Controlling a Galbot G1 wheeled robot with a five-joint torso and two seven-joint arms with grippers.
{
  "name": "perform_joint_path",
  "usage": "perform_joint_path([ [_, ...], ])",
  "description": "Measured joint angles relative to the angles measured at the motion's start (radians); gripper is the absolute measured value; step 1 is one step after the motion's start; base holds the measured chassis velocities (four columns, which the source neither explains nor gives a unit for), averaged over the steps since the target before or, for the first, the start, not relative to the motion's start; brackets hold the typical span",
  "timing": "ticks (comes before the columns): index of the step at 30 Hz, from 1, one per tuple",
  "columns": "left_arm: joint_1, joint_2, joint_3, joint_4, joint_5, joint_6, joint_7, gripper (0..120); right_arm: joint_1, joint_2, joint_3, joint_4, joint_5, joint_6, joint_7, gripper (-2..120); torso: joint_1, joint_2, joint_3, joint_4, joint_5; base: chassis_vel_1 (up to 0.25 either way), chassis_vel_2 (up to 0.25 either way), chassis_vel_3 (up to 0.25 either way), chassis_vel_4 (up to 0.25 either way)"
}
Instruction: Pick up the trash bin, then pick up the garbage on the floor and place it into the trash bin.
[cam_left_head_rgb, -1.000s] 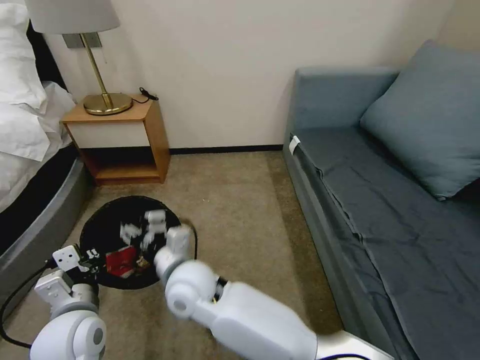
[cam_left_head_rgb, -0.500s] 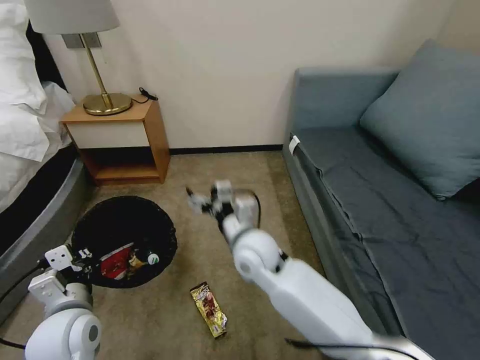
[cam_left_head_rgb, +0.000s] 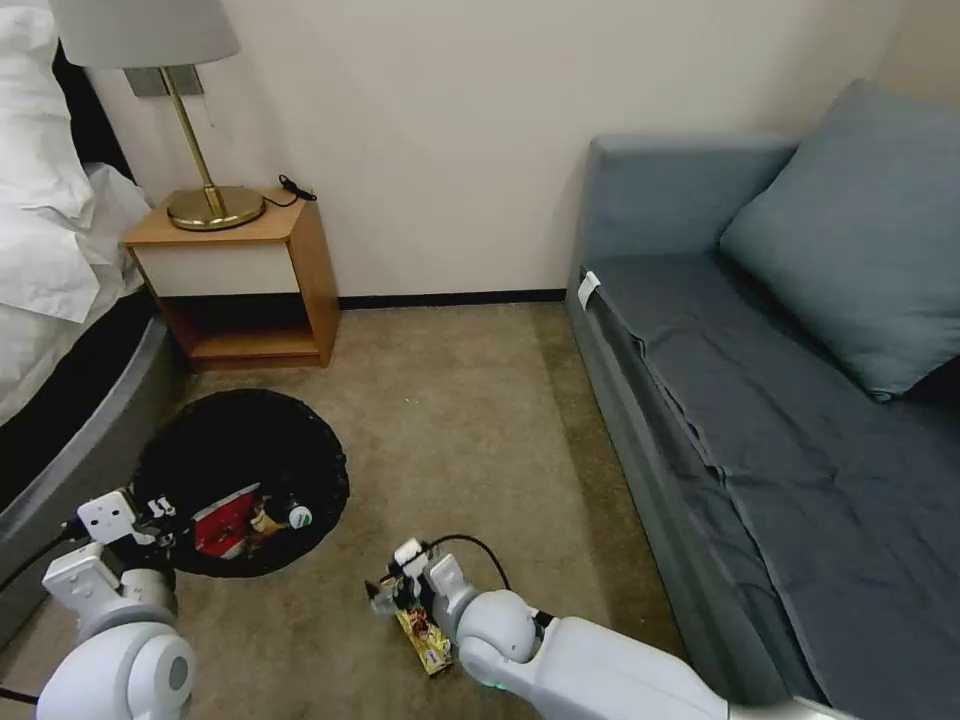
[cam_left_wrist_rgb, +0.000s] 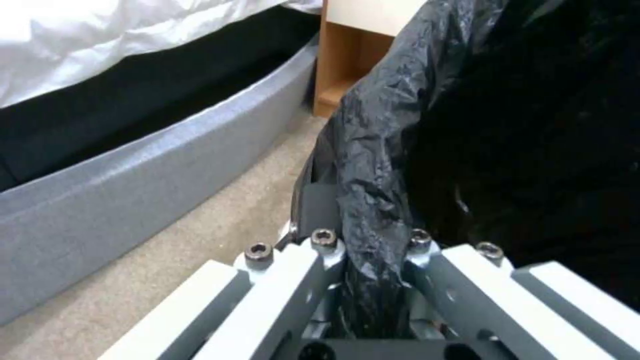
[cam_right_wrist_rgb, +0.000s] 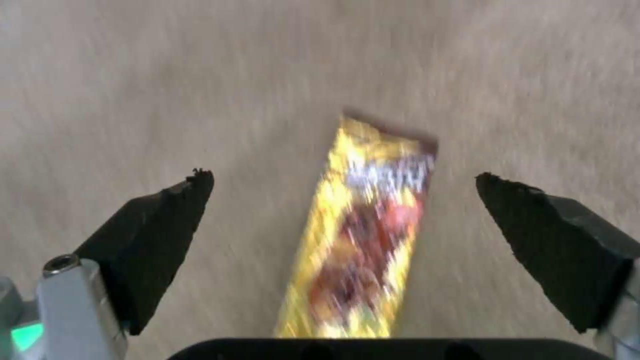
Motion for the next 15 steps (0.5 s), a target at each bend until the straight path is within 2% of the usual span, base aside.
perform_joint_path([
  [5,0.007,-0.006,-0.002,-0.002,-0.002,-0.009,0.000,3,0.047,-0.004,-0.068,-0.016,0.057,-0.074,0.000,100,0.000,0.000,0.000,0.0001,0.0000,0.000,0.000,0.000,0.000],
  [15,0.008,-0.008,-0.003,-0.011,-0.005,-0.013,0.001,3,0.066,0.027,-0.144,-0.118,0.010,-0.025,-0.008,100,0.000,0.000,0.000,0.0001,0.0001,0.000,0.000,0.000,0.000],
])
